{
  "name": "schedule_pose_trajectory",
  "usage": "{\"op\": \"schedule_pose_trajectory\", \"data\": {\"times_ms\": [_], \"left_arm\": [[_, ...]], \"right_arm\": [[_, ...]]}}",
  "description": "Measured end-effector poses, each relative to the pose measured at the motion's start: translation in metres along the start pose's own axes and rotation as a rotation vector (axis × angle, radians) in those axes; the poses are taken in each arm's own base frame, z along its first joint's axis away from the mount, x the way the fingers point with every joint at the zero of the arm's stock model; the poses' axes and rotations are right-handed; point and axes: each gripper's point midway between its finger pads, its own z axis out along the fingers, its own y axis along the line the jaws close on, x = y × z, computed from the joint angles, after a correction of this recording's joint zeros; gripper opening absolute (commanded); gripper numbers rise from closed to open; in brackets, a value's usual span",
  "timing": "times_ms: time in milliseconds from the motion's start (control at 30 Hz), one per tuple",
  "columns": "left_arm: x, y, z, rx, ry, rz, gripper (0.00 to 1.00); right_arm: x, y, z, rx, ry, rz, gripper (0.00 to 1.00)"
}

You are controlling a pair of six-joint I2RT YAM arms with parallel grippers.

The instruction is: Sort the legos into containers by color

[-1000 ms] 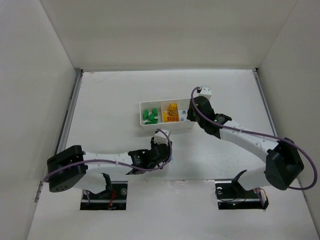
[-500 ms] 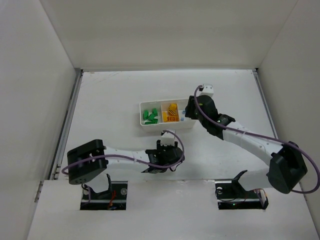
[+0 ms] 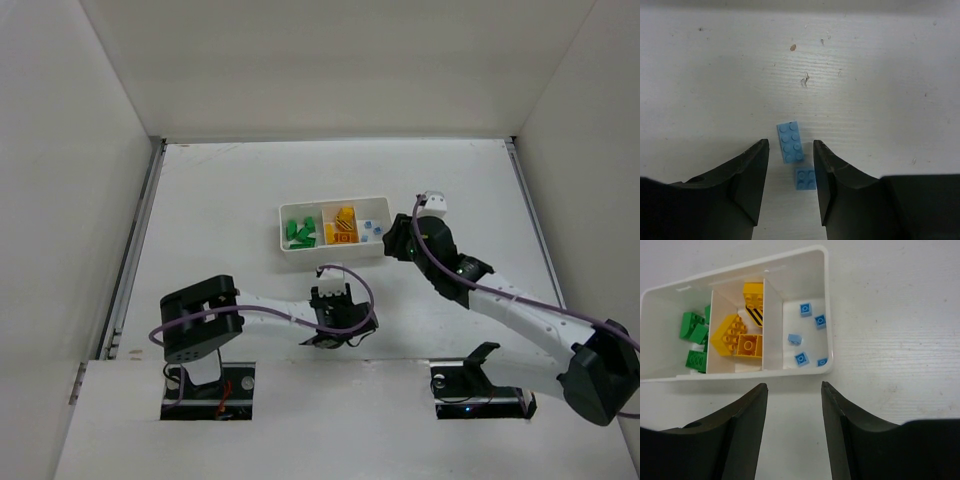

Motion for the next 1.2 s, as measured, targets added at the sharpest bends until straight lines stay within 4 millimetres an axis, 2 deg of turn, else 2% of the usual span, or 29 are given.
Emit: {"op": "schedule_pose_trajectory", "data": {"times_ms": [233,400,533,767,867,1033,1200], "left_arm": [[-0.001,-0.001,0.002,-0.016,-0.006,-0.029,0.25],[-0.001,0.004,0.003,-0.034,-0.004,-0.035,0.17],[-0.001,0.004,0.004,-0.046,-0.008,-0.024,0.17],[-0.002,0.004,0.005,-0.054,-0.024,-0.012,0.25],[-0.003,0.004,0.006,-0.055,-0.033,-0.012,0.26],[-0.003,0.005,0.008,-0.061,-0.044,0.007,0.13],[-0.005,0.006,0.007,-0.055,-0.047,0.017,0.1]], "right_arm": [[0.007,0.011,0.002,-0.038,0.009,0.008,0.52],[0.002,0.015,0.0,-0.053,-0.006,0.021,0.53],[-0.002,0.016,-0.005,-0.064,-0.022,0.032,0.53],[0.002,0.019,-0.022,-0.107,-0.037,0.045,0.53],[0.004,0.02,-0.028,-0.122,-0.041,0.059,0.53],[0.014,0.02,-0.031,-0.13,-0.021,0.059,0.53],[0.024,0.017,-0.033,-0.123,0.003,0.056,0.53]]}}
